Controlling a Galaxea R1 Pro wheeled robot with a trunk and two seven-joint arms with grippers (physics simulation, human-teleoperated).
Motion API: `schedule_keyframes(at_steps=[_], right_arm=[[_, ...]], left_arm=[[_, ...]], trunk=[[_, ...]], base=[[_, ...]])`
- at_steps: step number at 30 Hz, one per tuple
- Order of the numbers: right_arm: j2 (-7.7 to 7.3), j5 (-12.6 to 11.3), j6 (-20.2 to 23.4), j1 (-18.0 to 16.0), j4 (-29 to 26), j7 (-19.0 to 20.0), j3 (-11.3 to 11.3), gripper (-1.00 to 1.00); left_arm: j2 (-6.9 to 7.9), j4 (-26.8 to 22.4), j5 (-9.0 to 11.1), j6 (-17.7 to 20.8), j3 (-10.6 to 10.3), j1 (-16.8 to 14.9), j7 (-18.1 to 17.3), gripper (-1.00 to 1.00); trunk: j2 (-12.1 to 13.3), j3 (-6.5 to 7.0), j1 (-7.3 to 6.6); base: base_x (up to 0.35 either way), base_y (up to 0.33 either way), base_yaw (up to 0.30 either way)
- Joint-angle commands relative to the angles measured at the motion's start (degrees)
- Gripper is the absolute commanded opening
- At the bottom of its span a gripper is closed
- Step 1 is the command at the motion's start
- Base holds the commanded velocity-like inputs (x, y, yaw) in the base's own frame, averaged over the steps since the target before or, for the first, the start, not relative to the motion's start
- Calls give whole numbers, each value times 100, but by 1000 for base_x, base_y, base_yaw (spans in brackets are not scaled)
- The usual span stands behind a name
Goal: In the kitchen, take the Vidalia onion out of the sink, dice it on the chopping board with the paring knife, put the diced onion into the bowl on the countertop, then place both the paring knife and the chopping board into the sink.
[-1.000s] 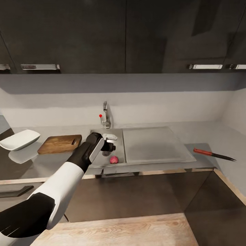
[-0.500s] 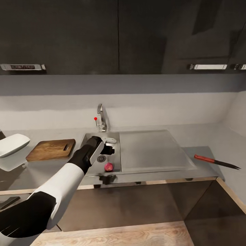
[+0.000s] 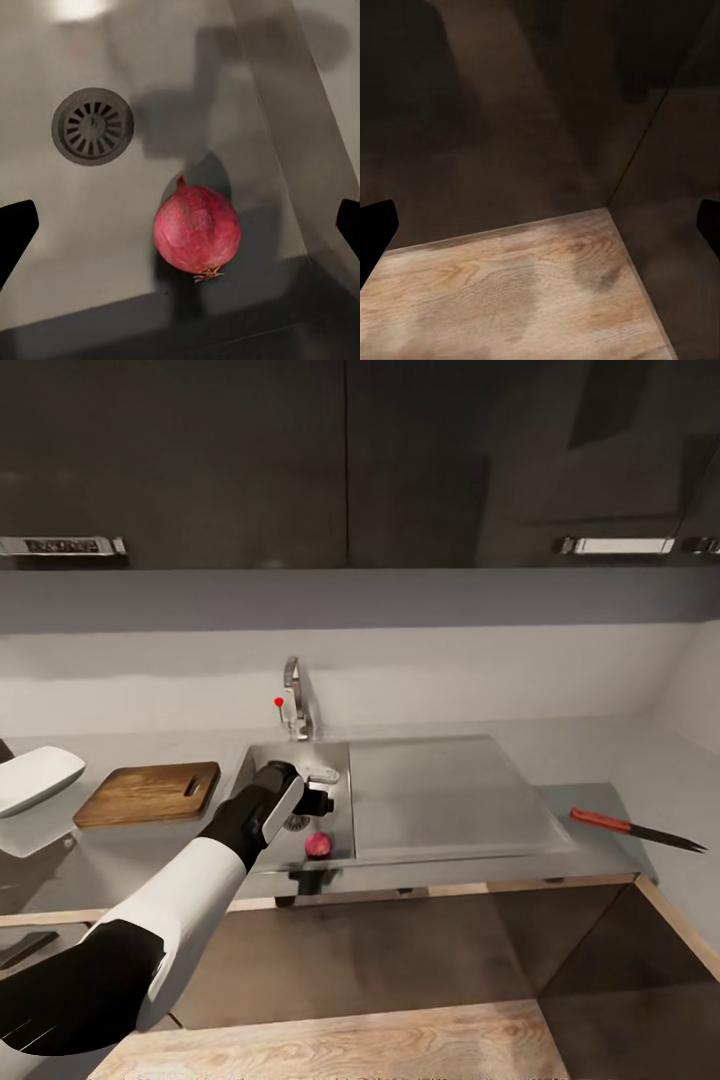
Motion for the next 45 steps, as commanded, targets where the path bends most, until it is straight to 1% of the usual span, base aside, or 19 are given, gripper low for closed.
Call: schedule_keyframes(at_steps=[1,14,22,30,45], right_arm=[[-1,61,-12,-4,2,-55,-7,100],[-2,61,-12,-4,4,-55,-7,100],[-2,61,-12,-4,1,-55,-8,100],[-2,61,-4,-4,4,-62,-15,100],[-2,61,2,-4,4,-64,-15,100]], left_arm=[[3,6,61,16,-20,-5,53,100],[3,57,61,14,-20,-5,53,100],[10,125,61,13,-20,-5,53,100],[7,432,61,-347,-20,-5,53,100],[20,520,53,-387,-20,-5,53,100]], trunk=[[-6,-16,1],[-6,-131,1],[-6,-202,1],[-6,-273,1],[-6,-406,1]], base=[[0,0,0],[2,-1,0],[110,-71,0],[11,-7,0],[0,-5,0]])
